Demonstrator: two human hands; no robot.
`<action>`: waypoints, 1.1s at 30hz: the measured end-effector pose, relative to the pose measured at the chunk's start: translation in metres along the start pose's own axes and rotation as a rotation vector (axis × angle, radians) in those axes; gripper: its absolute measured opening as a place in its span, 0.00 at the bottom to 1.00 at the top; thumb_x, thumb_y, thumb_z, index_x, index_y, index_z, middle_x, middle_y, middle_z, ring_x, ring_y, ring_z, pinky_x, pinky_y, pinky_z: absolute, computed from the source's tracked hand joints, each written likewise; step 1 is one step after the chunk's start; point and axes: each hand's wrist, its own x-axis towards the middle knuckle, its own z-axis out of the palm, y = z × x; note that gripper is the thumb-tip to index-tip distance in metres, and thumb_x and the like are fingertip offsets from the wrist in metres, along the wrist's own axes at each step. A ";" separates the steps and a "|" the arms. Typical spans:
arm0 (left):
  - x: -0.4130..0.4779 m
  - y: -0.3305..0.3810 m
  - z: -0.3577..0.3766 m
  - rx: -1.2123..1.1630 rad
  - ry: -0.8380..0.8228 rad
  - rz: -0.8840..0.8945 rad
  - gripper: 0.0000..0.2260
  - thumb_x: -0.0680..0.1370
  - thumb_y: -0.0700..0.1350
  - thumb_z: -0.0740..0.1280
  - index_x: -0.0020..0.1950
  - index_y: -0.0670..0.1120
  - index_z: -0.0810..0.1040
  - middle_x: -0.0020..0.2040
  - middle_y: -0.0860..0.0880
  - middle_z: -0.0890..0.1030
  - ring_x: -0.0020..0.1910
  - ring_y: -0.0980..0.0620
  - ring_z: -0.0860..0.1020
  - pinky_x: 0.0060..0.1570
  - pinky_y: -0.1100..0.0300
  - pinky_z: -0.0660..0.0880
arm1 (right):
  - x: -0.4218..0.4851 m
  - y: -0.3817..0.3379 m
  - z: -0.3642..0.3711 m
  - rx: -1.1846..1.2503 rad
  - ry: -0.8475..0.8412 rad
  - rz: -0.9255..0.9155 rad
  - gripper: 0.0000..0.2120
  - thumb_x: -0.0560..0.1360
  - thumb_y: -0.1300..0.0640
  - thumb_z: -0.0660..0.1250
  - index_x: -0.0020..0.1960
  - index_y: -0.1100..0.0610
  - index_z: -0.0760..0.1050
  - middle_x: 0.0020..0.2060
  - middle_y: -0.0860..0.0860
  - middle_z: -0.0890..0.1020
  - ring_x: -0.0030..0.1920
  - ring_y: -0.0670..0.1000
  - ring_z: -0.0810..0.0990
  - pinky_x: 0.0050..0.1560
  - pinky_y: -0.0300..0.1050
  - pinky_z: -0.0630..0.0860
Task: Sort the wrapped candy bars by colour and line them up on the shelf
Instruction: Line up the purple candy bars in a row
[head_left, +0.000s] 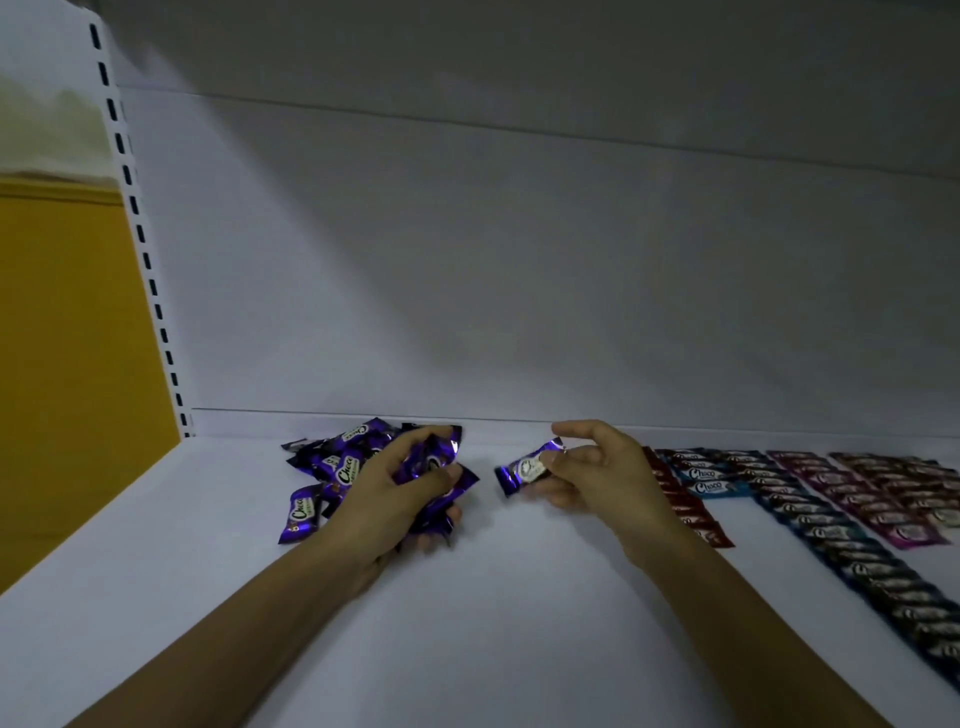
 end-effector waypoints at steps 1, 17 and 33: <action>0.001 0.000 -0.001 -0.004 0.014 -0.002 0.13 0.76 0.37 0.69 0.59 0.48 0.78 0.33 0.47 0.80 0.29 0.48 0.79 0.21 0.62 0.71 | 0.000 0.003 -0.002 -0.264 0.024 -0.035 0.13 0.74 0.64 0.69 0.58 0.57 0.74 0.40 0.53 0.83 0.40 0.53 0.83 0.36 0.39 0.75; 0.004 -0.003 -0.007 -0.001 0.032 0.007 0.12 0.75 0.39 0.70 0.56 0.51 0.80 0.35 0.44 0.82 0.30 0.47 0.80 0.21 0.62 0.71 | -0.027 0.006 0.021 -1.410 -0.157 -0.474 0.17 0.81 0.48 0.53 0.64 0.54 0.71 0.58 0.51 0.75 0.58 0.52 0.73 0.57 0.45 0.65; 0.005 -0.006 -0.008 0.021 0.031 0.019 0.13 0.74 0.39 0.71 0.53 0.55 0.81 0.34 0.42 0.81 0.31 0.44 0.80 0.22 0.61 0.71 | 0.036 0.034 0.013 -1.370 -0.196 -0.041 0.37 0.78 0.33 0.42 0.78 0.56 0.45 0.78 0.55 0.48 0.77 0.52 0.45 0.74 0.58 0.36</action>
